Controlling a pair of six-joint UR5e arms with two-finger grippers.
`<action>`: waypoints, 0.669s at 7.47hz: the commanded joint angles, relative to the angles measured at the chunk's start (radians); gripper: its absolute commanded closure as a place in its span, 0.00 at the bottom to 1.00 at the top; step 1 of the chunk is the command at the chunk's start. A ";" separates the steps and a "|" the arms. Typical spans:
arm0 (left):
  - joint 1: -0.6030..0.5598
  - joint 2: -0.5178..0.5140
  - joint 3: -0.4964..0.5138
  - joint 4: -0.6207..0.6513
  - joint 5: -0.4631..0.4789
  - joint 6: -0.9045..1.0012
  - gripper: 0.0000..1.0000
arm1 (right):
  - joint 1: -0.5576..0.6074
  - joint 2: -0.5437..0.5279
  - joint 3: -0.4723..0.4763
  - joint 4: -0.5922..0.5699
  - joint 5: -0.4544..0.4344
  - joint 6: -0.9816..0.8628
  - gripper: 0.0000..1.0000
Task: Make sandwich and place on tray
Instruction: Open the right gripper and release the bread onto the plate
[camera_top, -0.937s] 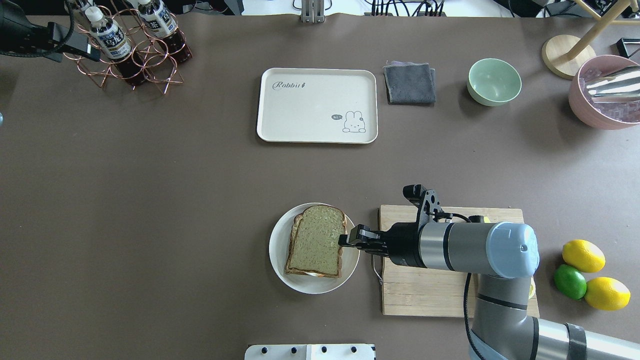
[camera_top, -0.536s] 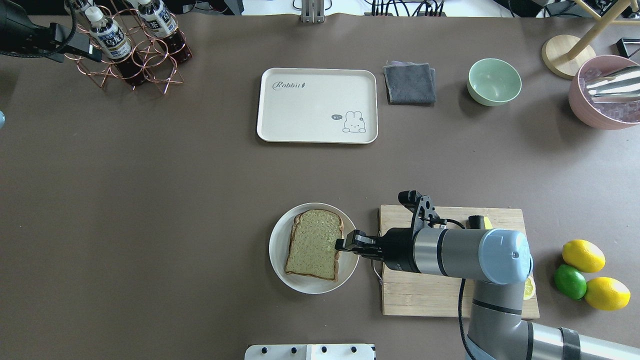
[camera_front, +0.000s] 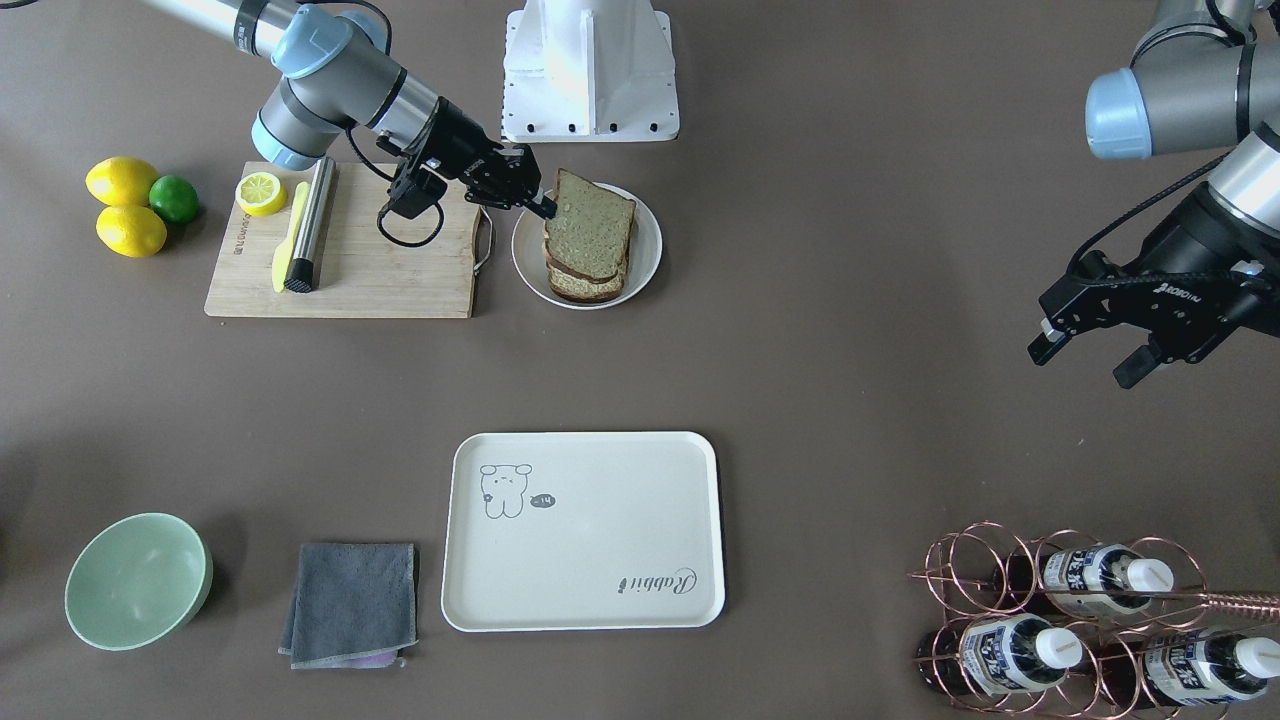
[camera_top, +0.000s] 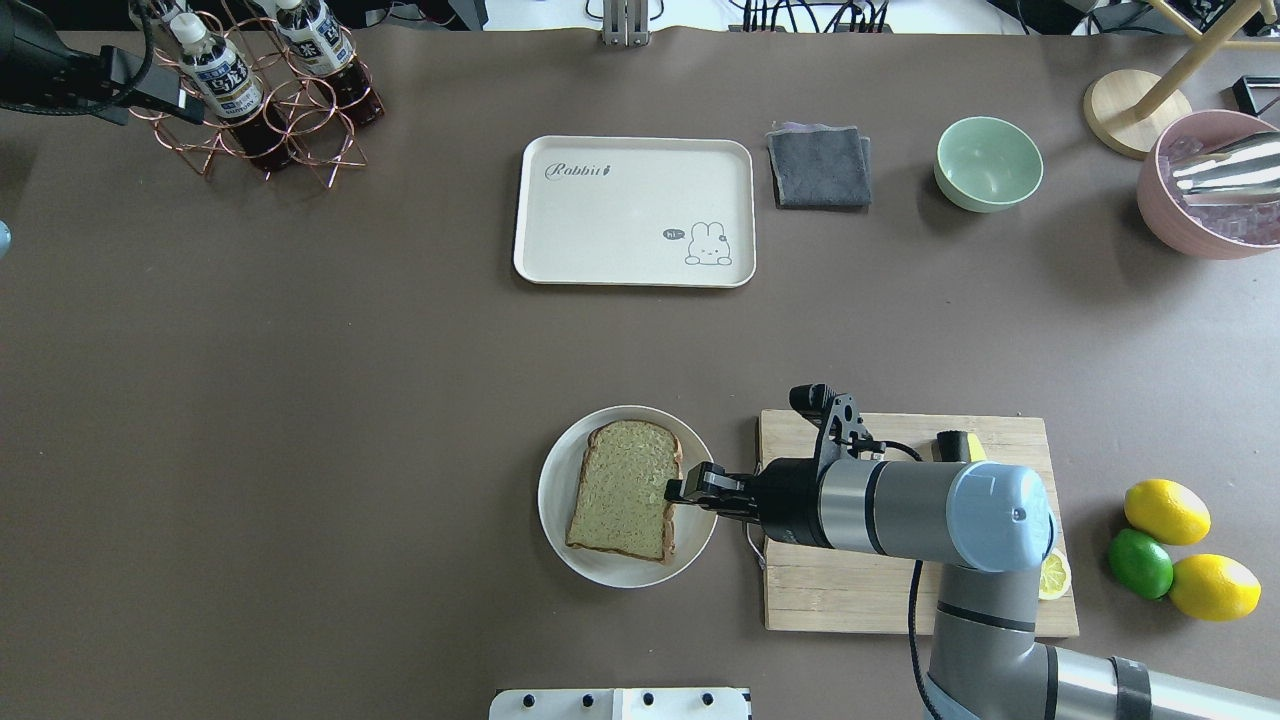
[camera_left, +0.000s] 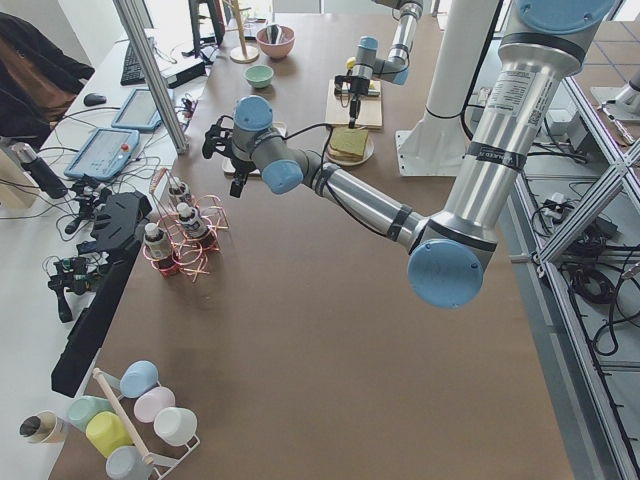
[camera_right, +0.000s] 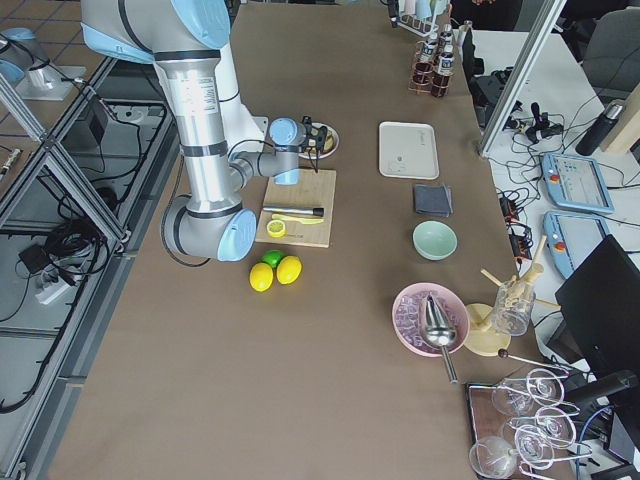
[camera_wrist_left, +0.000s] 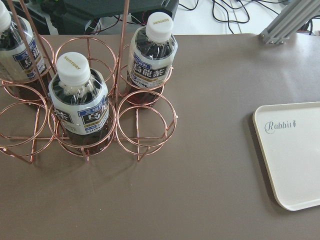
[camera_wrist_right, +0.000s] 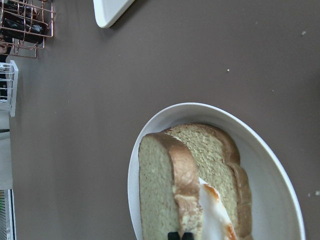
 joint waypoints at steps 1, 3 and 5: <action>0.000 0.000 0.002 0.000 0.000 0.000 0.03 | 0.000 0.001 -0.019 0.000 -0.002 -0.001 0.90; 0.000 -0.002 0.006 0.000 0.000 0.000 0.02 | 0.000 0.001 -0.018 0.002 -0.002 0.001 0.02; 0.000 -0.003 0.006 0.000 0.000 0.000 0.03 | 0.024 0.001 0.008 0.002 0.003 0.007 0.01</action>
